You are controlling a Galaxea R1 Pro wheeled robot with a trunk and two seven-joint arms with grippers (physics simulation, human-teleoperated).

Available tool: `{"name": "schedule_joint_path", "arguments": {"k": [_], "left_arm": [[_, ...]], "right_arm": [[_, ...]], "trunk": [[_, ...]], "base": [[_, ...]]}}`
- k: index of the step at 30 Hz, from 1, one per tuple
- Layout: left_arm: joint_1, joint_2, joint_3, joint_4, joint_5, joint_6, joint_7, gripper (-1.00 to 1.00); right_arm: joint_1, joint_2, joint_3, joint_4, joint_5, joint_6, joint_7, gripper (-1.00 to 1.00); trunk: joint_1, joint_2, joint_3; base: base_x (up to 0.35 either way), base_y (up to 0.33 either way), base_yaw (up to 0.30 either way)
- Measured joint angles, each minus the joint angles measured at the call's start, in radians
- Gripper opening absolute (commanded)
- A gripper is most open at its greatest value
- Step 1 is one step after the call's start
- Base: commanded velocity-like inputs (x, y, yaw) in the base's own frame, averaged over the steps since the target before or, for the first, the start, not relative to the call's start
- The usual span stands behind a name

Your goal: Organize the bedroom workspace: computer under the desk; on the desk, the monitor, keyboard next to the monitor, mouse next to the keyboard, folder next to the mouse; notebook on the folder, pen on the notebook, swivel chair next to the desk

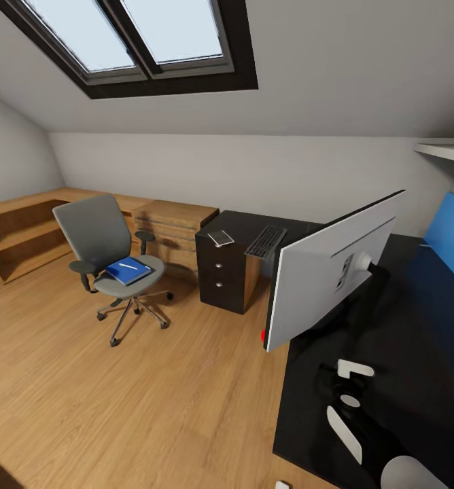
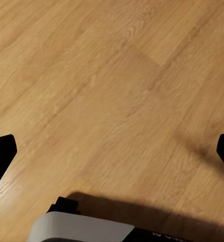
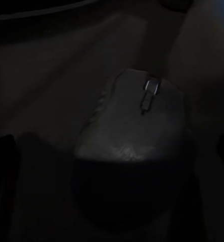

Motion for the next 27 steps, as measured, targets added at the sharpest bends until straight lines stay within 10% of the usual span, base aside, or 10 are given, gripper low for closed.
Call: {"name": "schedule_joint_path", "arguments": {"k": [27], "left_arm": [[0.000, 0.002, 0.001, 0.004, 0.000, 0.001, 0.000, 1.00]], "right_arm": [[0.000, 0.000, -0.032, 0.004, 0.000, 0.000, -0.002, 1.00]], "trunk": [[0.000, 0.000, 0.000]], "base": [[0.055, 0.000, 0.000]]}}
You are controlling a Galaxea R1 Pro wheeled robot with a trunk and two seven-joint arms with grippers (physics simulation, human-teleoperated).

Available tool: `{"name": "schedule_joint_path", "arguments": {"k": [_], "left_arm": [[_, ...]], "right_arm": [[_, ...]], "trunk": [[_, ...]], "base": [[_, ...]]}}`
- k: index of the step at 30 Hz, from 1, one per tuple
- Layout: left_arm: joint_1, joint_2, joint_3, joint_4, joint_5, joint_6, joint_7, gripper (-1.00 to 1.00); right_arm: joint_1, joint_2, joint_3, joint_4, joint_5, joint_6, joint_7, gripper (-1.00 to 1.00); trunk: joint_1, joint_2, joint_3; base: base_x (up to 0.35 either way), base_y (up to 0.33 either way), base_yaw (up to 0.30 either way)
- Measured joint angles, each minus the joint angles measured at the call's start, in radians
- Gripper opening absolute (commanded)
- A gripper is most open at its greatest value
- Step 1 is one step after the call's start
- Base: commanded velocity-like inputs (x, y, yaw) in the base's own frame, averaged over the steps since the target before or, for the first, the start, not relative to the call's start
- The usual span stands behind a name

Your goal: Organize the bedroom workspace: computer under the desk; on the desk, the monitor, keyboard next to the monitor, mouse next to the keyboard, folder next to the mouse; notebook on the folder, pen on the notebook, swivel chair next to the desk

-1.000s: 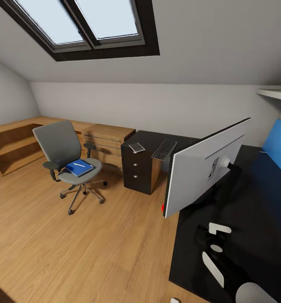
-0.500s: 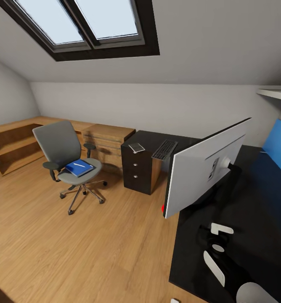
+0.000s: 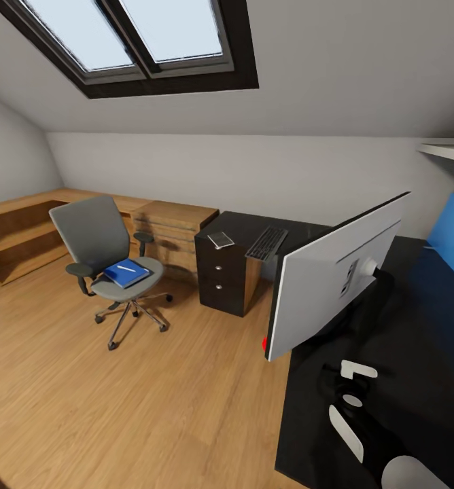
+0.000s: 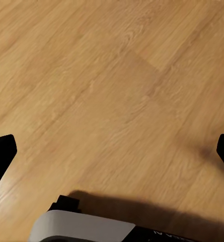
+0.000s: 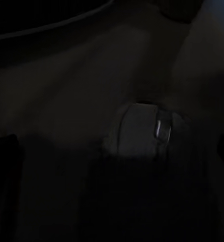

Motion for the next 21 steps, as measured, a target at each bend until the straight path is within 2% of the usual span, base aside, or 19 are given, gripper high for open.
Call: {"name": "schedule_joint_path", "arguments": {"k": [18, 19, 21], "left_arm": [[0.000, 0.002, 0.001, 0.000, 0.001, 0.001, 0.000, 1.00], [0.000, 0.002, 0.001, 0.000, 0.002, 0.001, 0.000, 1.00], [0.000, 0.002, 0.001, 0.000, 0.002, 0.001, 0.000, 1.00]], "right_arm": [[0.000, -0.001, 0.000, -0.001, 0.000, 0.002, -0.001, 1.00], [0.000, -0.001, 0.000, -0.001, 0.000, 0.002, -0.001, -1.00], [0.000, -0.001, 0.000, 0.000, -0.003, 0.004, -0.001, -1.00]], "trunk": [[0.000, 0.000, 0.000], [0.000, 0.000, 0.000], [0.000, 0.000, 0.000]], "base": [[0.018, 0.000, 0.000], [0.000, 0.000, 0.000], [0.000, 0.000, 0.000]]}}
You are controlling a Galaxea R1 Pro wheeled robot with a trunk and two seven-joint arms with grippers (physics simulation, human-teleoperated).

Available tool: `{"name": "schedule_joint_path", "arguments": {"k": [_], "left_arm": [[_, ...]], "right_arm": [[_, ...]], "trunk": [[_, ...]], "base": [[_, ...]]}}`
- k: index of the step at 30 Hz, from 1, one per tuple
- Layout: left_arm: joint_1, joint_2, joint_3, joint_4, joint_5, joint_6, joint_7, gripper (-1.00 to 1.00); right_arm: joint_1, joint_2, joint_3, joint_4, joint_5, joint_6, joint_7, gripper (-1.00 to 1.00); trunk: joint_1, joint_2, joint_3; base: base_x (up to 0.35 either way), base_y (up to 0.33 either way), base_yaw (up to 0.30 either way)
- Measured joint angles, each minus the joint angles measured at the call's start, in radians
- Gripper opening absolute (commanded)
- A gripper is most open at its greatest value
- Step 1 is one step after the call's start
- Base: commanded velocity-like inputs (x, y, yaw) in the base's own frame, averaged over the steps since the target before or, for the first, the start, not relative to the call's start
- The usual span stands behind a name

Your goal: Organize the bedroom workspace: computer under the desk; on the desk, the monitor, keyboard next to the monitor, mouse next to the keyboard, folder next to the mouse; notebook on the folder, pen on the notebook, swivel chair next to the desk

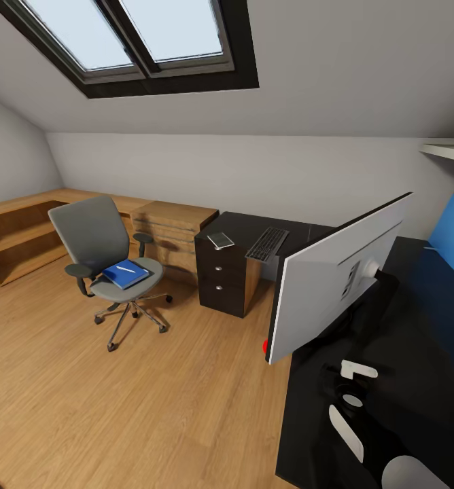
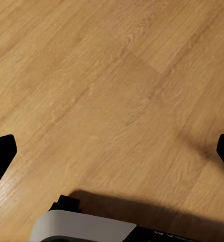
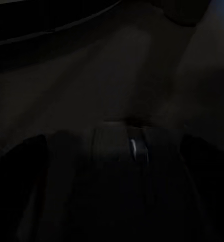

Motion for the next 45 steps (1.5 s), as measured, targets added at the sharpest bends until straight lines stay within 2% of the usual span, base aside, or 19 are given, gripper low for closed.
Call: {"name": "schedule_joint_path", "arguments": {"k": [9, 33, 40, 45], "left_arm": [[0.000, 0.000, 0.000, 0.000, 0.000, 0.000, 0.001, 1.00], [0.000, 0.001, 0.000, 0.002, 0.000, 0.002, 0.001, 1.00], [0.000, 0.003, 0.007, 0.020, 0.000, 0.006, 0.002, 1.00], [0.000, 0.003, 0.008, 0.022, 0.000, 0.009, 0.002, 1.00]], "right_arm": [[-0.001, 0.000, -0.001, -0.002, 0.017, 0.001, -0.005, -1.00], [0.000, 0.001, -0.001, -0.014, 0.002, -0.002, -0.004, -1.00], [0.004, -0.004, 0.000, -0.159, 0.004, 0.003, -0.010, -1.00], [0.007, -0.004, 0.001, -0.190, 0.004, 0.004, -0.030, -1.00]], "trunk": [[0.000, 0.000, 0.000], [0.000, 0.000, 0.000], [0.000, 0.000, 0.000], [0.001, 0.000, 0.000]], "base": [[0.000, 0.000, 0.000], [0.000, 0.000, 0.000], [-0.016, 0.000, 0.000], [-0.256, 0.000, 0.000]]}}
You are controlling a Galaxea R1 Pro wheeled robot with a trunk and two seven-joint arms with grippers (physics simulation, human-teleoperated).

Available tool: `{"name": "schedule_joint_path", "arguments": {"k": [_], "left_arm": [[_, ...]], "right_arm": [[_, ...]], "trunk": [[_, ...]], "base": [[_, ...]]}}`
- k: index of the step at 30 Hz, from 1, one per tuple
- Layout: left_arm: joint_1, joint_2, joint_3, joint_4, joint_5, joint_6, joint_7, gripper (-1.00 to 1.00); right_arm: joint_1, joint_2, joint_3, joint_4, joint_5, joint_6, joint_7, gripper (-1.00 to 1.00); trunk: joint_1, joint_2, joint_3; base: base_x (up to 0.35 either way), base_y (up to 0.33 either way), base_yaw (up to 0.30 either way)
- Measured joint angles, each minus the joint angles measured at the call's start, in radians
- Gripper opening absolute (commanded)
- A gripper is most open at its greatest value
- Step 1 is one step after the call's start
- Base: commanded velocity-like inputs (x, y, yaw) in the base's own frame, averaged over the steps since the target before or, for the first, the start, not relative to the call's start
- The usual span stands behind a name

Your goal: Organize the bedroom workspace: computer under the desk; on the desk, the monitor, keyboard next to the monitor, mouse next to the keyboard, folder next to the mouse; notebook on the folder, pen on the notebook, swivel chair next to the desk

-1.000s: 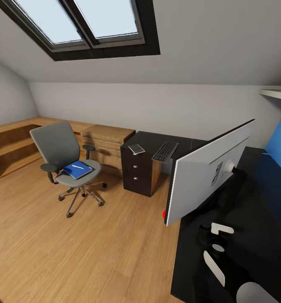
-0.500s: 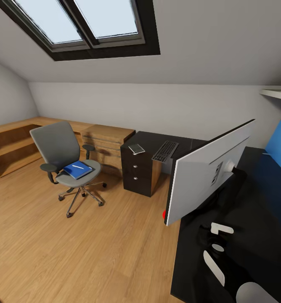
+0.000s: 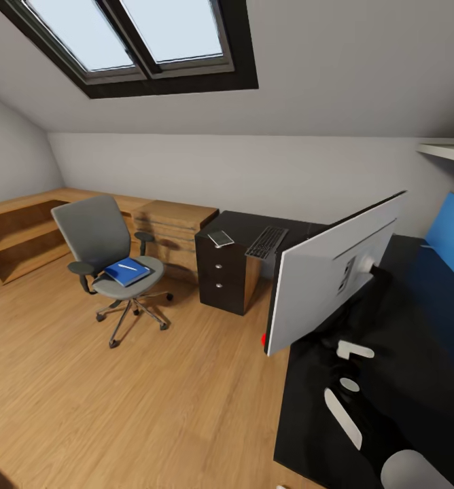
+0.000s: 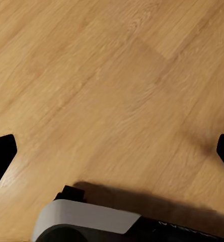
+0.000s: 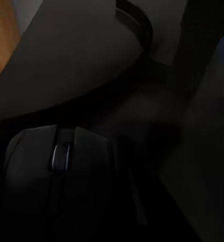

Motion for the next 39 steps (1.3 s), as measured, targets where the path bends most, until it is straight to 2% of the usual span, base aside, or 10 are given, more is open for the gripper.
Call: {"name": "schedule_joint_path", "arguments": {"k": [5, 10, 12, 14, 17, 21, 27, 33, 36, 39], "left_arm": [[0.000, 0.000, -0.001, 0.017, 0.000, 0.004, 0.000, 1.00], [0.000, 0.000, -0.004, 0.028, 0.000, 0.004, -0.001, 1.00], [0.000, 0.000, -0.005, 0.029, -0.001, 0.005, -0.001, 1.00], [0.000, 0.000, -0.006, 0.029, -0.001, 0.005, -0.001, 1.00], [0.000, -0.001, -0.006, 0.029, -0.002, 0.006, -0.001, 1.00], [0.000, -0.002, -0.006, 0.029, -0.002, 0.006, -0.001, 1.00], [0.000, -0.001, -0.006, 0.029, -0.002, 0.006, -0.001, 1.00], [0.000, -0.001, -0.007, 0.029, -0.002, 0.007, -0.002, 1.00], [0.000, -0.002, -0.008, 0.029, -0.002, 0.008, -0.002, 1.00], [0.000, -0.003, -0.013, 0.029, -0.004, 0.008, -0.002, 1.00]], "right_arm": [[0.007, 0.001, 0.002, -0.037, -0.001, 0.001, -0.007, -1.00], [0.168, 0.004, 0.006, -0.241, -0.003, 0.027, -0.023, -1.00], [0.295, 0.006, 0.016, -0.417, -0.005, 0.063, -0.109, -1.00], [0.353, 0.007, 0.042, -0.492, -0.005, 0.072, -0.152, -1.00], [0.408, 0.007, 0.133, -0.555, -0.008, 0.077, -0.214, -1.00], [0.428, 0.006, 0.232, -0.560, -0.011, 0.077, -0.278, -1.00], [0.433, 0.007, 0.310, -0.534, -0.014, 0.073, -0.292, -1.00], [0.434, 0.027, 0.323, -0.518, -0.031, 0.072, -0.292, -1.00], [0.434, 0.034, 0.354, -0.503, -0.033, 0.071, -0.291, -1.00], [0.434, 0.052, 0.387, -0.426, -0.023, -0.049, -0.295, -1.00]], "trunk": [[0.000, 0.000, 0.000], [0.000, 0.000, 0.000], [0.000, 0.000, 0.000], [0.000, 0.000, 0.000], [0.000, 0.000, 0.000], [0.000, 0.000, 0.000], [0.000, 0.000, 0.000], [0.000, 0.000, 0.000], [-0.001, 0.000, 0.000], [-0.001, 0.000, 0.000]], "base": [[-0.328, 0.000, 0.000], [-0.336, 0.030, 0.000], [-0.316, 0.145, 0.000], [-0.306, 0.170, 0.000], [-0.293, 0.196, 0.000], [-0.273, 0.225, 0.000], [-0.223, 0.264, 0.000], [-0.095, 0.307, 0.000], [0.136, 0.314, 0.068], [0.185, 0.308, 0.255]]}}
